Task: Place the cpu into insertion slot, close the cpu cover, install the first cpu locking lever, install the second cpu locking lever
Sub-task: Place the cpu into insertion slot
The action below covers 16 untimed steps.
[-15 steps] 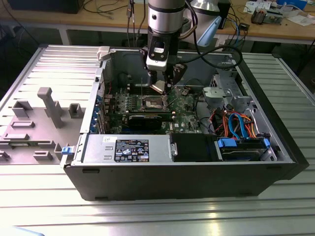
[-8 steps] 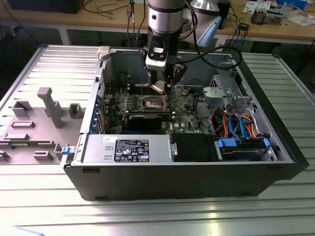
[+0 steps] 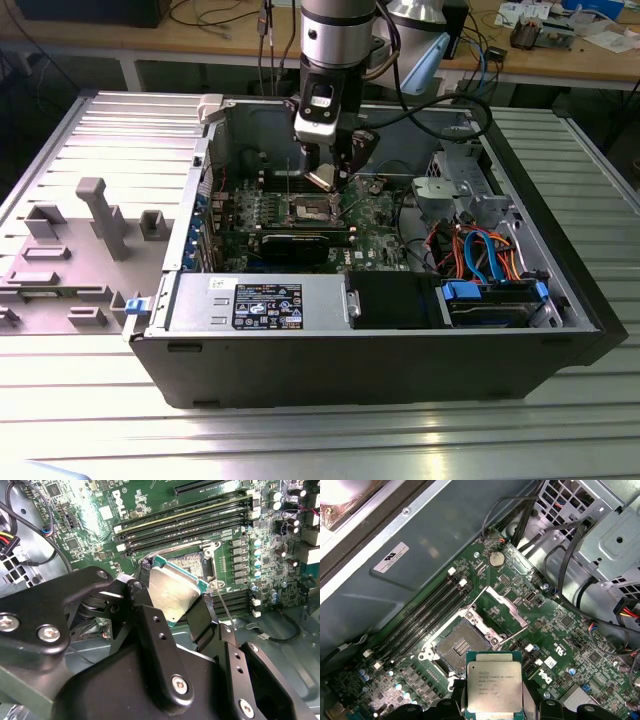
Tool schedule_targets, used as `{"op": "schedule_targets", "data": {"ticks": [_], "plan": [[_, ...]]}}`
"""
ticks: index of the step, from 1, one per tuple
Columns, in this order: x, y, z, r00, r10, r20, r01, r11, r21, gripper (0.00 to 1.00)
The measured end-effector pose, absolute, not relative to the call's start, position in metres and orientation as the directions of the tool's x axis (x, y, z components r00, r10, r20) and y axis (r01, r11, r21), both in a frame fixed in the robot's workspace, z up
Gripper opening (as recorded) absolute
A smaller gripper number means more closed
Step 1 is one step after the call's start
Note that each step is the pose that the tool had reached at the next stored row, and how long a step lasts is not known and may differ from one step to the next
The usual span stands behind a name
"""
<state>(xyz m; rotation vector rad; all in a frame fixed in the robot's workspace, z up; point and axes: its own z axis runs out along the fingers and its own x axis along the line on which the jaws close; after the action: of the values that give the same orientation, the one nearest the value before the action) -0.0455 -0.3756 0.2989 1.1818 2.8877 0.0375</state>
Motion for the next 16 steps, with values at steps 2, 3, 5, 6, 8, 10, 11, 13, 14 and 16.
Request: {"op": "schedule_targets", "data": {"ticks": [2,3,5,6,8,10,11,13,14,16], "plan": [[-0.0455,-0.3756,0.2989,-0.710,0.704,-0.011,0.704,0.710,0.030,0.54],[-0.0456,-0.3756,0.2989,-0.709,0.705,-0.011,0.704,0.709,0.030,0.54],[-0.0455,-0.3756,0.2989,-0.707,0.708,-0.011,0.707,0.706,0.030,0.54],[-0.0455,-0.3756,0.2989,-0.706,0.709,-0.011,0.708,0.706,0.030,0.54],[-0.0456,-0.3756,0.2989,-0.703,0.711,-0.011,0.711,0.703,0.029,0.54],[-0.0455,-0.3756,0.2989,-0.699,0.715,-0.012,0.714,0.699,0.029,0.54],[-0.0455,-0.3756,0.2989,-0.698,0.716,-0.012,0.716,0.698,0.029,0.54],[-0.0456,-0.3756,0.2988,-0.694,0.720,-0.013,0.719,0.694,0.028,0.54],[-0.0455,-0.3756,0.2988,-0.693,0.721,-0.013,0.721,0.693,0.027,0.54],[-0.0455,-0.3756,0.2987,-0.689,0.725,-0.015,0.724,0.689,0.026,0.54]]}}
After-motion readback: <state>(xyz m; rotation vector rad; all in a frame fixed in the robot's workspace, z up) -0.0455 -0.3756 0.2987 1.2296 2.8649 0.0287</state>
